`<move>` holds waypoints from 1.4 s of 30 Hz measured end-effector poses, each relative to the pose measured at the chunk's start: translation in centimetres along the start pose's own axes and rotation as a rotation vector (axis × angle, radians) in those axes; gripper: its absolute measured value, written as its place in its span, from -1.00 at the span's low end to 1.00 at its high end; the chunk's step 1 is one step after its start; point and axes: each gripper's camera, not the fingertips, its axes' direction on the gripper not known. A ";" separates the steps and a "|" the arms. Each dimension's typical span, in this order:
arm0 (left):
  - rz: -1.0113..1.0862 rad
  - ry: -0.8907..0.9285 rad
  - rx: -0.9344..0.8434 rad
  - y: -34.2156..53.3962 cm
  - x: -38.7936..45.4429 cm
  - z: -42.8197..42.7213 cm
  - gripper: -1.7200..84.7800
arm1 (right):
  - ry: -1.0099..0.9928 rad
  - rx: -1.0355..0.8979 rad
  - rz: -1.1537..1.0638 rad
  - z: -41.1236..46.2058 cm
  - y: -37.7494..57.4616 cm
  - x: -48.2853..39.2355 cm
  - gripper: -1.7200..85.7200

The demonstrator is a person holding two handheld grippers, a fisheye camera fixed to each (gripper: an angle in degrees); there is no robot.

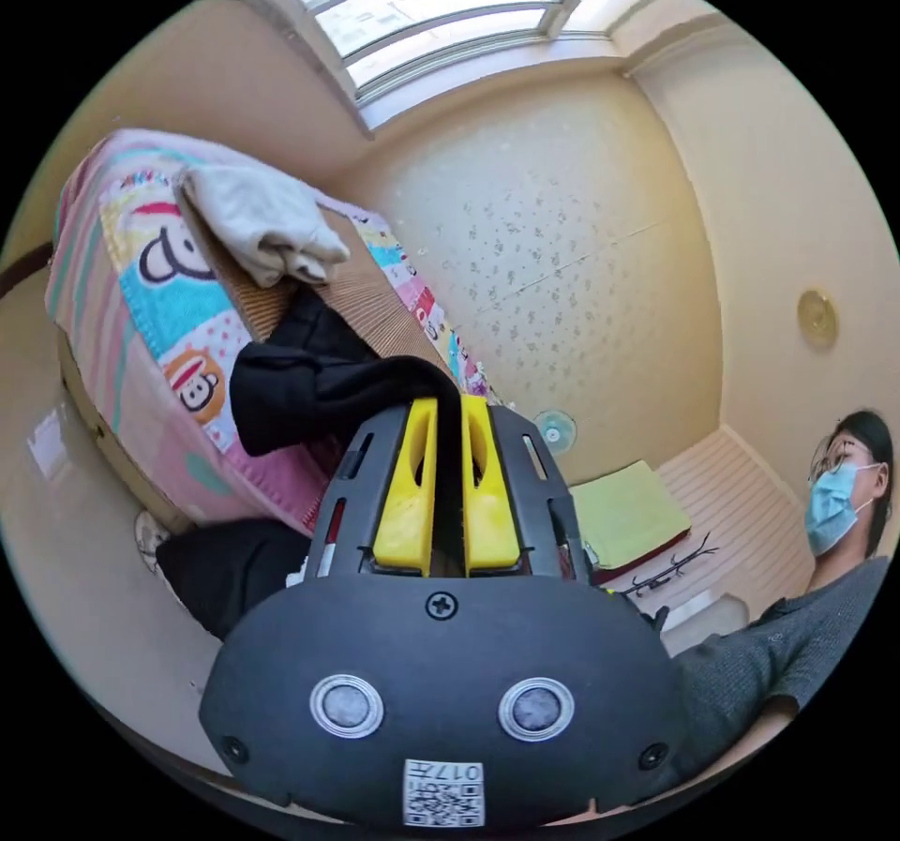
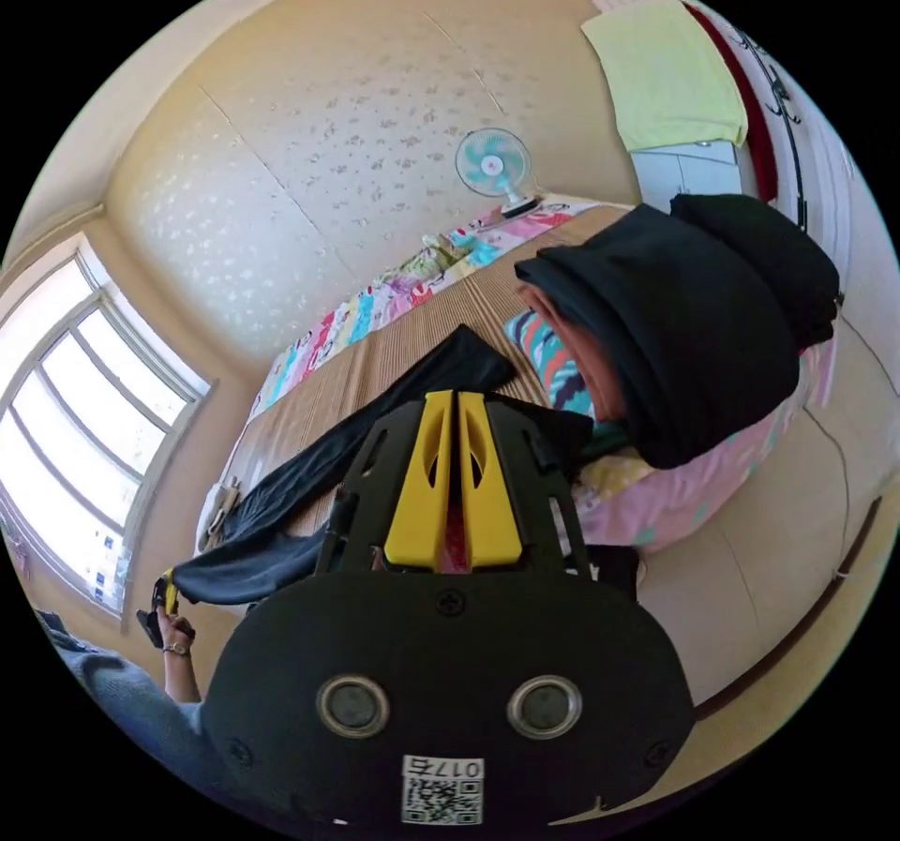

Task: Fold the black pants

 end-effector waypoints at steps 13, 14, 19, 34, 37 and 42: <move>-0.256 0.032 0.051 -7.4 -2.7 23.2 -0.78 | 0.223 -0.496 -0.170 37.8 -20.8 -14.6 -0.74; -0.223 0.006 0.044 -6.8 -2.0 23.4 -0.78 | 0.216 -0.488 -0.187 38.2 -20.3 -15.0 -0.74; 0.055 -0.295 -0.396 -0.6 1.5 30.1 -0.83 | 0.288 -0.612 -0.332 43.2 -10.7 -13.4 -0.82; 0.152 -0.570 -0.463 4.0 4.4 24.8 -0.95 | 0.378 -0.667 -0.379 25.6 8.5 -7.5 -0.95; 0.176 -0.262 -0.417 6.7 7.9 26.3 -0.85 | 0.151 -0.574 -0.008 20.9 7.4 -0.8 -0.95; 0.433 -0.014 -0.754 13.7 16.3 36.8 -0.75 | -0.096 -0.415 0.262 16.8 6.8 6.1 -0.95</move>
